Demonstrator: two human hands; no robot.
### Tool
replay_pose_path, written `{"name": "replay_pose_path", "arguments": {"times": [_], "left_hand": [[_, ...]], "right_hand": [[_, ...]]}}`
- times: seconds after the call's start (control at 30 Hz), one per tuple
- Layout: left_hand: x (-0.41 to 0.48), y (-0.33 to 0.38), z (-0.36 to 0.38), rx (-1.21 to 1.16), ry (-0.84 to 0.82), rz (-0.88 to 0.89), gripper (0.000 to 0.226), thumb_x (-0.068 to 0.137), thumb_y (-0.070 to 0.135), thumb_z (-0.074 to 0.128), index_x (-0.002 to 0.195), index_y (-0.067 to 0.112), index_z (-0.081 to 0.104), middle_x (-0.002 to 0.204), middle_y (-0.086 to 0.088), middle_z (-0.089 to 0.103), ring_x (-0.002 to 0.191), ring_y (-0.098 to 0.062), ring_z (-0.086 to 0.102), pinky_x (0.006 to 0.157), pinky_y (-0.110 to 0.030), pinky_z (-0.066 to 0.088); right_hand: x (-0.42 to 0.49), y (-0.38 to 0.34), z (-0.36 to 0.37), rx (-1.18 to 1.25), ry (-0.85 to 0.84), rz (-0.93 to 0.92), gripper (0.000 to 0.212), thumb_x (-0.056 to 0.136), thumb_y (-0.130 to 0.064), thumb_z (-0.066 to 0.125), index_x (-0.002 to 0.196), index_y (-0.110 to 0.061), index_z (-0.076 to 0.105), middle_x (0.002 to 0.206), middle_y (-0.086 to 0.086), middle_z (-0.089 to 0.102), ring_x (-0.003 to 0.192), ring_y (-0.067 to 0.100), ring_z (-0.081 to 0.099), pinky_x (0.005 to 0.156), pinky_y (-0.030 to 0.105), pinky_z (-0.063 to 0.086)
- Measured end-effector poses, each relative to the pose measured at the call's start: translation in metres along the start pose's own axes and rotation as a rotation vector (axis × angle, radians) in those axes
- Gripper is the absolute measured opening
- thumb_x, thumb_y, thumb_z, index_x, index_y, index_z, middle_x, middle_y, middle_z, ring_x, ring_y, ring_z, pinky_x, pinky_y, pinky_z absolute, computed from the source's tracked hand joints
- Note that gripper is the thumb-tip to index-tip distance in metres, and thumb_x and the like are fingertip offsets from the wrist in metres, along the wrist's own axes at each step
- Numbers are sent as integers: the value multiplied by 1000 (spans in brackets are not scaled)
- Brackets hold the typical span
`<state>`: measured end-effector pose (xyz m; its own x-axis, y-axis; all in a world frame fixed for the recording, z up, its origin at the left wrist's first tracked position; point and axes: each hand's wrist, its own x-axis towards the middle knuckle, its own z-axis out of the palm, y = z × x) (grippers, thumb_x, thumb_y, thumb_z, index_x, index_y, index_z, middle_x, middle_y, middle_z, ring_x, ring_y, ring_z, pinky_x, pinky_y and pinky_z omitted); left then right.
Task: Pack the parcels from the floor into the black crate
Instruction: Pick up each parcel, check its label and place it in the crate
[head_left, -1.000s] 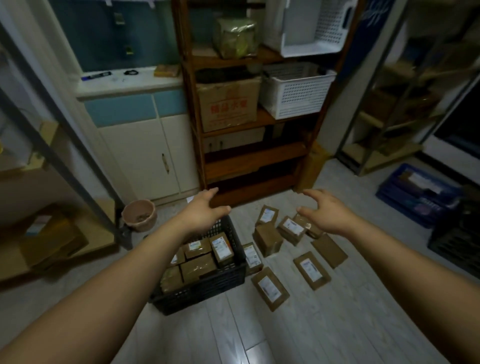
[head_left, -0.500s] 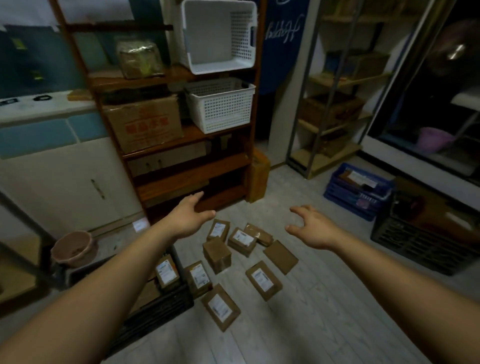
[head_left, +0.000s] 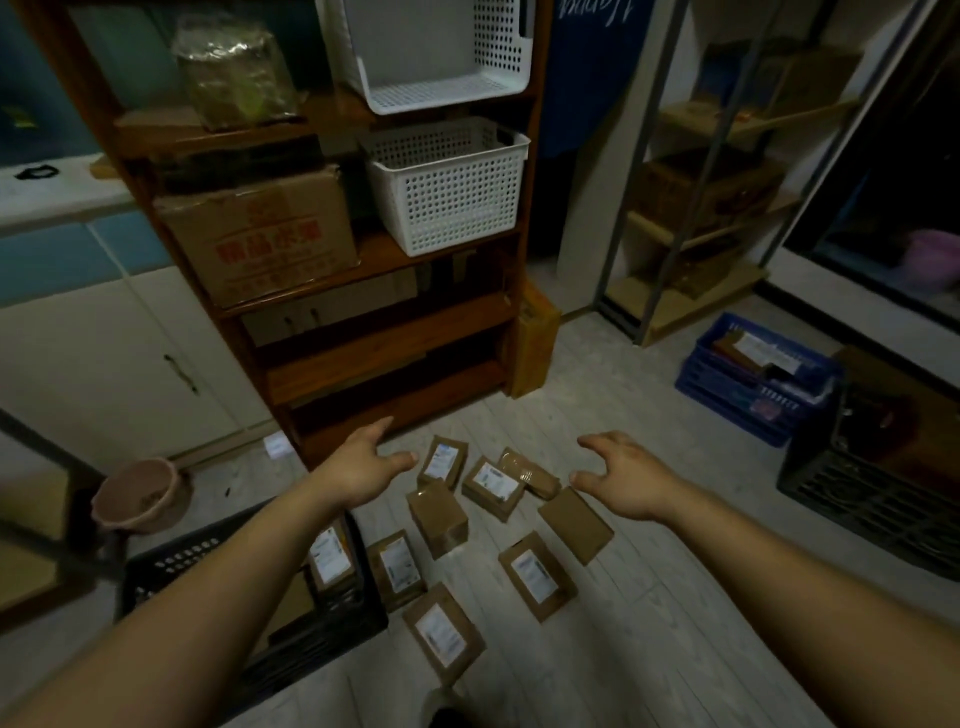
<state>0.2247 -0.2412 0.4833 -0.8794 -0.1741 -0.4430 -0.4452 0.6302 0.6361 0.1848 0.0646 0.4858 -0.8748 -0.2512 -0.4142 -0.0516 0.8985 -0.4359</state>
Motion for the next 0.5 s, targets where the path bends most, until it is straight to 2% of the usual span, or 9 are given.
{"name": "replay_pose_path", "arguments": {"times": [0.17, 0.27, 0.5], "left_hand": [[69, 29, -6, 8, -64, 20, 74, 89, 44, 57, 149, 27, 18, 156, -5, 20, 140, -26, 28, 113, -38, 28], [92, 40, -9, -3, -43, 16, 72, 90, 40, 57, 149, 26, 19, 156, -5, 21, 139, -26, 28, 112, -38, 28], [120, 25, -13, -144, 35, -118, 78, 84, 47, 61, 148, 30, 20, 155, -4, 24, 136, -27, 33, 111, -45, 33]], "right_hand": [[48, 4, -27, -12, 1, 63, 69, 92, -48, 53, 149, -20, 26, 155, 8, 24, 139, 23, 29, 113, 29, 24], [72, 4, -41, -35, -9, 71, 69, 92, -48, 53, 149, -19, 26, 154, 8, 25, 139, 23, 29, 114, 30, 24], [154, 3, -52, -83, -69, -41, 67, 91, -46, 54, 148, -21, 29, 154, 6, 27, 137, 23, 33, 110, 33, 30]]}}
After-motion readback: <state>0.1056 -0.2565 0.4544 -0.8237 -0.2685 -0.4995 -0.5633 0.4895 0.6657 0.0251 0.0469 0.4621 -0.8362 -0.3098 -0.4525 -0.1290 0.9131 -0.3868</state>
